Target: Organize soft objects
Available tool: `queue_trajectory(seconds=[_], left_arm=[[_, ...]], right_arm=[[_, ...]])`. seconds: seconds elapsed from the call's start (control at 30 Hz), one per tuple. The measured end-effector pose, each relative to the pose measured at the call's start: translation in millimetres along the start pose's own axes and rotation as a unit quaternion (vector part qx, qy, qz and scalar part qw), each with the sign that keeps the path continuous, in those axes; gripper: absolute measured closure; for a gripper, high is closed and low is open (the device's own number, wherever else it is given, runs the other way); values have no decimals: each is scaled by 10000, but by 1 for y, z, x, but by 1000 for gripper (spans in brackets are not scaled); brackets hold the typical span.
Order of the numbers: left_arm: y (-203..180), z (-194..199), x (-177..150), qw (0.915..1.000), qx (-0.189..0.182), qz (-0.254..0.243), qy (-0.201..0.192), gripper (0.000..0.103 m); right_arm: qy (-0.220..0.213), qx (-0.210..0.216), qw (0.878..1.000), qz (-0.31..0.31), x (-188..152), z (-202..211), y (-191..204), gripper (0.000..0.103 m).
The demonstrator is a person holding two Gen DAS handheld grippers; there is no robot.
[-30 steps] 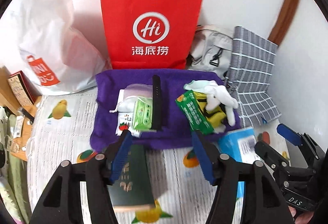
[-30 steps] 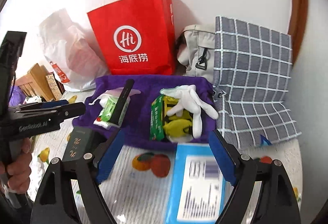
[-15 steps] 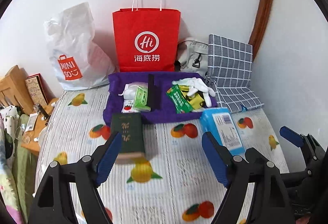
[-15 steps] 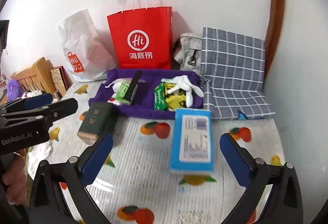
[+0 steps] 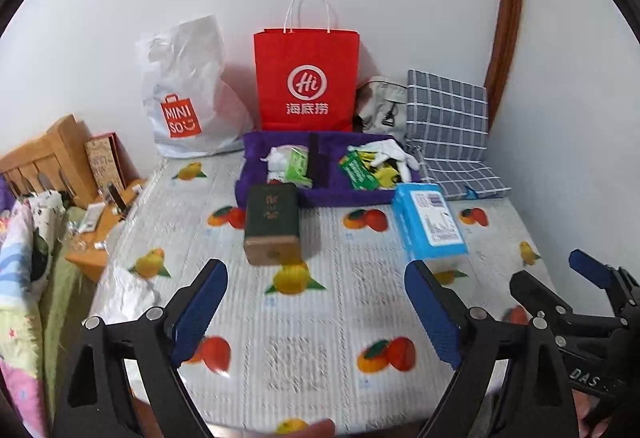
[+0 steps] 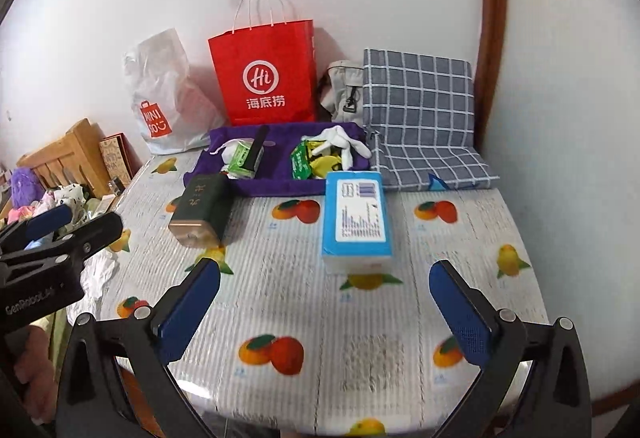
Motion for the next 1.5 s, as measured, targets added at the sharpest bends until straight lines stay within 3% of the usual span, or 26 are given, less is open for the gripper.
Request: queue_trajectory(seconds=[0.37,1.5], left_arm=[[-1,21,-18,9999,71,-64,-117,13],[4,24,-20,9999,83,0,-122,13]], right_arm=[[-73,-146,9999,-48,-25,31,0,0],[-117,-102,9999,-53,-27,38,8,0]])
Point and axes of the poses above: each gripper's, at about its wrist camera, not at the fingertips, and z roughly against the way its jaws point, y to its left, x to its top, the point moved 10 cm from there along -z, roughly the way its jaws point, and after that the axes turned 13 degrees about z, right-handed, at the moved point
